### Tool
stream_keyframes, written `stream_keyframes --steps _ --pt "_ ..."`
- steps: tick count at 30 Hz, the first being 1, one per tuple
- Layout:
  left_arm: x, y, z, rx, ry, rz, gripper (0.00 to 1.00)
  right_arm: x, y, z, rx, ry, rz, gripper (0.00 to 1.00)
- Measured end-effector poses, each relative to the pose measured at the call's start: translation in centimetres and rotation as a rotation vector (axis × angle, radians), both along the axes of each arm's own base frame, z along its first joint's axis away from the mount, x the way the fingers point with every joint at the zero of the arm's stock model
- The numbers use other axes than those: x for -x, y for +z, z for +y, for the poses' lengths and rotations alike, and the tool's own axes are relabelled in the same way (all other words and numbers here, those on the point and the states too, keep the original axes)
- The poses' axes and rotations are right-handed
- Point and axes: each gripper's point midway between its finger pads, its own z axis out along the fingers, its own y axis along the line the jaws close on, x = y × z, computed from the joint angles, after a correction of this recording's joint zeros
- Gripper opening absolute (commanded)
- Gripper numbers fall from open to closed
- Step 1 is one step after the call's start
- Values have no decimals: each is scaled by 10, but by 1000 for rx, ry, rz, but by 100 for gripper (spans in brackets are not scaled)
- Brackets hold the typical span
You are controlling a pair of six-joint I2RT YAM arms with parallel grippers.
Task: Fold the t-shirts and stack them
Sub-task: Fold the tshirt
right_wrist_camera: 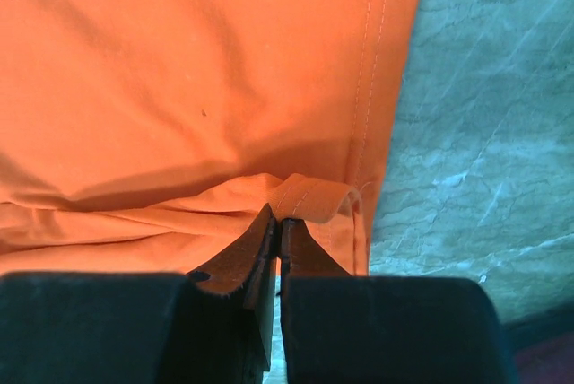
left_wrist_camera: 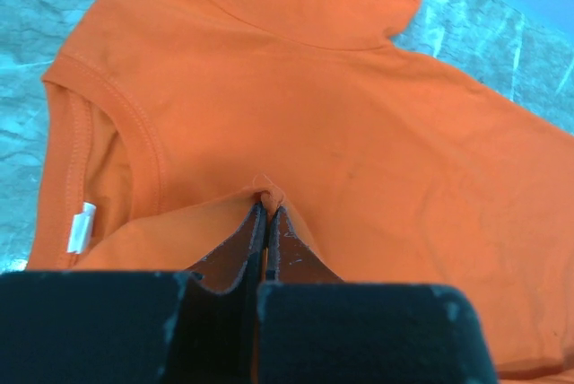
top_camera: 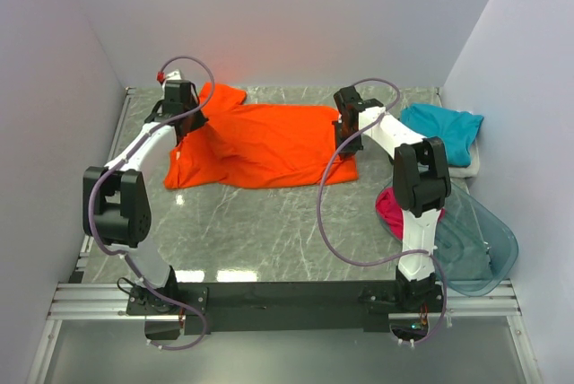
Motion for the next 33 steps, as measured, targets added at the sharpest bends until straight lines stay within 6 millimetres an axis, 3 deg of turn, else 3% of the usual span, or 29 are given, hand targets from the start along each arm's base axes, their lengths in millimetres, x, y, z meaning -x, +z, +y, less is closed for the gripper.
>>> stream_keyframes --steps 10,18,27,33 --pt "6 -12 32 31 83 21 1 -6 9 1 1 2 -9 0" --pt "15 -6 49 60 120 5 1 -4 6 0 8 3 7 0" --pt "13 -2 47 81 113 -14 1 -5 2 -3 13 -2 20 0" --pt "11 -1 42 103 96 -17 1 -16 0 -2 14 -6 11 0"
